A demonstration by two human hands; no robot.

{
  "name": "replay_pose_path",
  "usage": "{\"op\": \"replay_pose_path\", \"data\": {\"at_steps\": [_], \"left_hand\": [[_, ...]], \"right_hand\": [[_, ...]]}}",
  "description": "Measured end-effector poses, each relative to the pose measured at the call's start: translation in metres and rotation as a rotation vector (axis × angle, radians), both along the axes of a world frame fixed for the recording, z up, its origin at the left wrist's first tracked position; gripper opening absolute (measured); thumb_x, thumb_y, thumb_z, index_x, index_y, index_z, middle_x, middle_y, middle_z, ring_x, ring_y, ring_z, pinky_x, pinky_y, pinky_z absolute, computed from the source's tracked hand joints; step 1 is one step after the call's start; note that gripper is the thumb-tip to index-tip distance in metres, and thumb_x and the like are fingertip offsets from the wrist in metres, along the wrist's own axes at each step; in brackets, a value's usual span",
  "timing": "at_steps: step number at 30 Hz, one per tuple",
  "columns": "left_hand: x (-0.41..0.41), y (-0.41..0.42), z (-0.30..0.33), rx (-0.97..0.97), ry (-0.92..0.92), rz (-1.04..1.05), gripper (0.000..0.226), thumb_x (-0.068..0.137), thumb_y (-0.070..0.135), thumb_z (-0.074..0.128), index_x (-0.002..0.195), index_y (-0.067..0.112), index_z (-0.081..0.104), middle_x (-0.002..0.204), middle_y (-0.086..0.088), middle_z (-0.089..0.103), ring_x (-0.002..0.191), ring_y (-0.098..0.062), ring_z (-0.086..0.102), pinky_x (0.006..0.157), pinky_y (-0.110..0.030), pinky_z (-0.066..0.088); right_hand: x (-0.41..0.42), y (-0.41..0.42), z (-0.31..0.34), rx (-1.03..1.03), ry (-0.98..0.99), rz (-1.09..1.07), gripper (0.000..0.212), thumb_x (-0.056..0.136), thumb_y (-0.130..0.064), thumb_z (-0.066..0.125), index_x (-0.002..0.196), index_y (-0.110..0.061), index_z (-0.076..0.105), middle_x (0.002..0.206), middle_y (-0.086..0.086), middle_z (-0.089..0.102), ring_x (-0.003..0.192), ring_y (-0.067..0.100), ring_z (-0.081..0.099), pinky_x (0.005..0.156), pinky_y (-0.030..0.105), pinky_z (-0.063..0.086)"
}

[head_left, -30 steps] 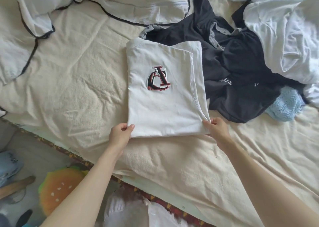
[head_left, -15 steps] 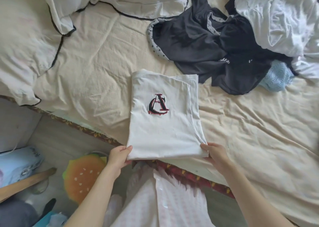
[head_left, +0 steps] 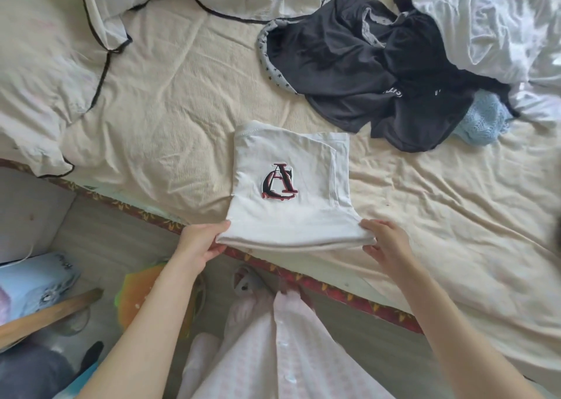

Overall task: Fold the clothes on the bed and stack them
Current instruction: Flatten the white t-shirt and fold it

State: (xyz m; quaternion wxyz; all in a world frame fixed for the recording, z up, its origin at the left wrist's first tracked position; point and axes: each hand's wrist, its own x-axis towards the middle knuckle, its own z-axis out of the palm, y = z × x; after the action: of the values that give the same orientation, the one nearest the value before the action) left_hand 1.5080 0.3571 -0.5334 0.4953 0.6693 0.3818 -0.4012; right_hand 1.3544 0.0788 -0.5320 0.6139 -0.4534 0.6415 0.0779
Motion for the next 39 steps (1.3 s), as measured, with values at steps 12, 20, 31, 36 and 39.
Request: {"op": "replay_pose_path", "data": {"at_steps": [12, 20, 31, 36, 39], "left_hand": [[0.122, -0.079, -0.017, 0.085, -0.043, -0.118, 0.012, 0.081, 0.018, 0.058, 0.070, 0.016, 0.056, 0.066, 0.000, 0.053, 0.058, -0.014, 0.048, 0.058, -0.024, 0.039], [0.130, -0.087, -0.073, -0.028, -0.234, -0.257, 0.017, 0.094, 0.036, 0.054, 0.090, 0.020, 0.052, 0.095, -0.007, 0.056, 0.087, -0.021, 0.052, 0.068, -0.031, 0.042], [0.110, -0.093, -0.086, 0.277, -0.800, -0.734, 0.018, 0.099, 0.036, 0.042, 0.093, 0.019, 0.038, 0.066, 0.002, 0.048, 0.060, -0.015, 0.047, 0.058, -0.034, 0.030], [0.120, -0.088, -0.087, 0.342, -0.843, -0.663, 0.028, 0.101, 0.036, 0.036, 0.082, 0.016, 0.035, 0.054, 0.002, 0.036, 0.052, -0.019, 0.039, 0.057, -0.037, 0.029], [0.126, -0.094, -0.100, 0.418, -0.732, -0.655, 0.031, 0.101, 0.038, 0.034, 0.079, 0.015, 0.035, 0.055, 0.001, 0.040, 0.060, -0.026, 0.042, 0.059, -0.036, 0.025]], "right_hand": [[0.121, -0.077, -0.033, 0.225, -0.167, -0.100, 0.016, 0.096, -0.021, 0.050, 0.084, -0.010, 0.047, 0.064, 0.004, 0.041, 0.048, 0.011, 0.040, 0.039, 0.018, 0.040], [0.132, -0.084, -0.070, -0.081, -0.146, 0.467, 0.032, 0.091, -0.052, 0.051, 0.087, -0.023, 0.066, 0.073, -0.012, 0.064, 0.069, 0.004, 0.060, 0.064, 0.020, 0.045], [0.142, -0.082, -0.075, -0.036, -0.195, 0.368, 0.022, 0.089, -0.024, 0.061, 0.101, -0.006, 0.061, 0.094, 0.007, 0.066, 0.090, 0.024, 0.063, 0.083, 0.043, 0.050], [0.142, -0.090, -0.079, -0.001, -0.211, 0.192, 0.023, 0.092, -0.034, 0.058, 0.096, -0.011, 0.059, 0.092, 0.004, 0.063, 0.082, 0.019, 0.060, 0.076, 0.035, 0.047], [0.156, -0.087, -0.088, -0.091, -0.156, 0.224, 0.023, 0.093, -0.036, 0.056, 0.081, -0.015, 0.055, 0.081, -0.001, 0.057, 0.073, 0.013, 0.054, 0.067, 0.026, 0.043]]}}
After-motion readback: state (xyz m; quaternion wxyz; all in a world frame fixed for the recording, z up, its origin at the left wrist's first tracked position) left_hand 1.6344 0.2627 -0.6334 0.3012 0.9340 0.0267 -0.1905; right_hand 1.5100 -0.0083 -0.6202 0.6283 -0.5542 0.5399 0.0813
